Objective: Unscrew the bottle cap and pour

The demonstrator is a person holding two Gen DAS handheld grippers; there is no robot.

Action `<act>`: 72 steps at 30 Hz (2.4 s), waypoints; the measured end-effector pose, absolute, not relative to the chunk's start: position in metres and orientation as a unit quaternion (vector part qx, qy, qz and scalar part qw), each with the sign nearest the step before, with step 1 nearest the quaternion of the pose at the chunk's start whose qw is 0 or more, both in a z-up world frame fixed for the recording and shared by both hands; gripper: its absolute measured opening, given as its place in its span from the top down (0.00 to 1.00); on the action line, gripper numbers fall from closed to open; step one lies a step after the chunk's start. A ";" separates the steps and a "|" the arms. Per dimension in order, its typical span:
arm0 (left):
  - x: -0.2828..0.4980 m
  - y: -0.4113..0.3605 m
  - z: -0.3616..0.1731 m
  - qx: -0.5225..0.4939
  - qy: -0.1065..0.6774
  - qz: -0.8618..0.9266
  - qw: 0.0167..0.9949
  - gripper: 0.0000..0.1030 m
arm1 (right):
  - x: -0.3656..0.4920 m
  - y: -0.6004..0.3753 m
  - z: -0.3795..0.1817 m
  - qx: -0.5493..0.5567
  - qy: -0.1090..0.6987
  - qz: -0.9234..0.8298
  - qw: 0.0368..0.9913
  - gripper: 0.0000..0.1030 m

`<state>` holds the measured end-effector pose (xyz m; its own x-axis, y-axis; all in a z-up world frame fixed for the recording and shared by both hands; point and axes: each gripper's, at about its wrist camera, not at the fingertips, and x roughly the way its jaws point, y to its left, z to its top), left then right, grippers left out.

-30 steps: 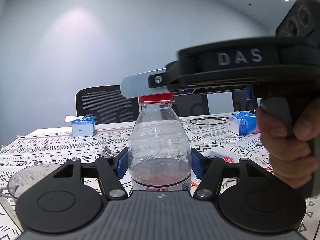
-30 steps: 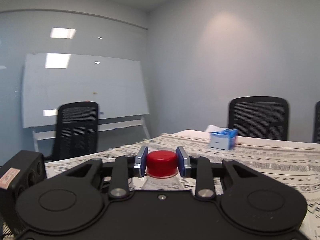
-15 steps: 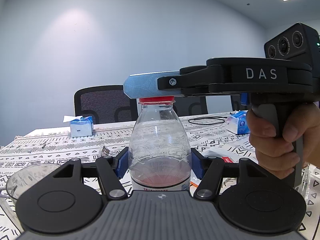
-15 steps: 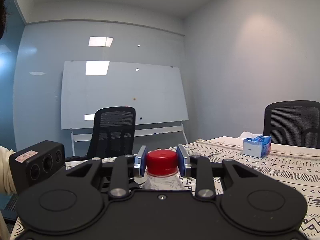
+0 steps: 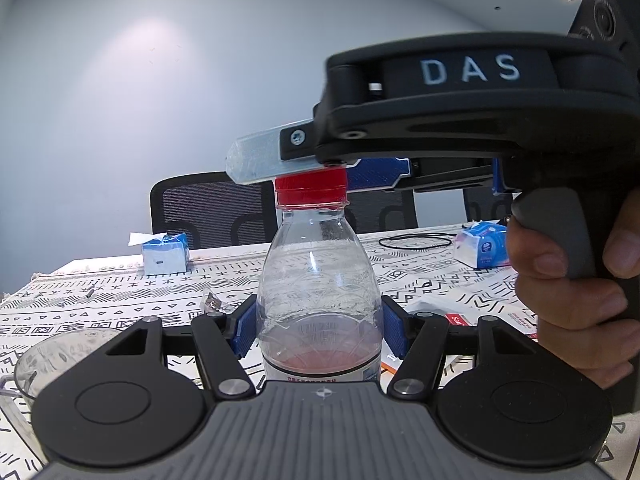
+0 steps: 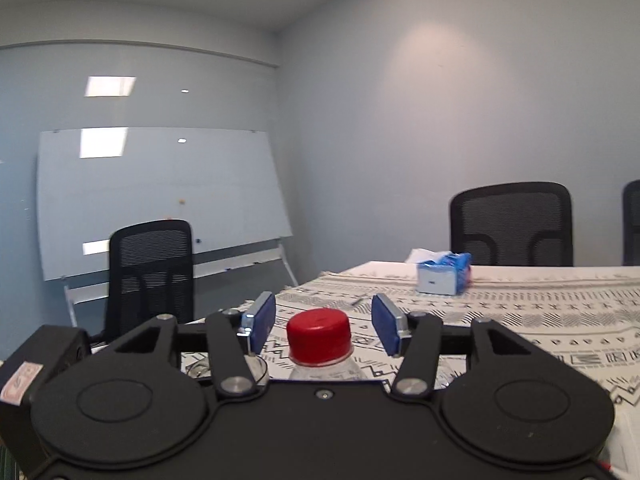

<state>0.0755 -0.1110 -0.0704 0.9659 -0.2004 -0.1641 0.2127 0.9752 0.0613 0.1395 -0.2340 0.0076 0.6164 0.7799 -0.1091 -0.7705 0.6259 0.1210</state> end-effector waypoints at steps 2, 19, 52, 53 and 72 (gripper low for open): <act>0.076 -0.109 -0.071 0.040 0.079 -0.105 0.990 0.43 | 0.135 -0.229 0.007 0.013 0.074 0.428 0.901 0.50; 0.073 -0.110 -0.069 0.042 0.077 -0.102 0.991 0.42 | 0.128 -0.232 0.000 -0.024 0.060 0.430 0.900 0.67; 0.074 -0.106 -0.068 0.036 0.076 -0.101 0.991 0.42 | 0.144 -0.250 0.011 -0.012 0.061 0.478 0.876 0.56; 0.074 -0.106 -0.068 0.036 0.076 -0.101 0.991 0.42 | 0.141 -0.248 0.012 -0.009 0.064 0.469 0.881 0.56; 0.070 -0.107 -0.068 0.039 0.072 -0.105 0.991 0.42 | 0.149 -0.256 -0.008 -0.031 0.008 0.527 0.849 0.68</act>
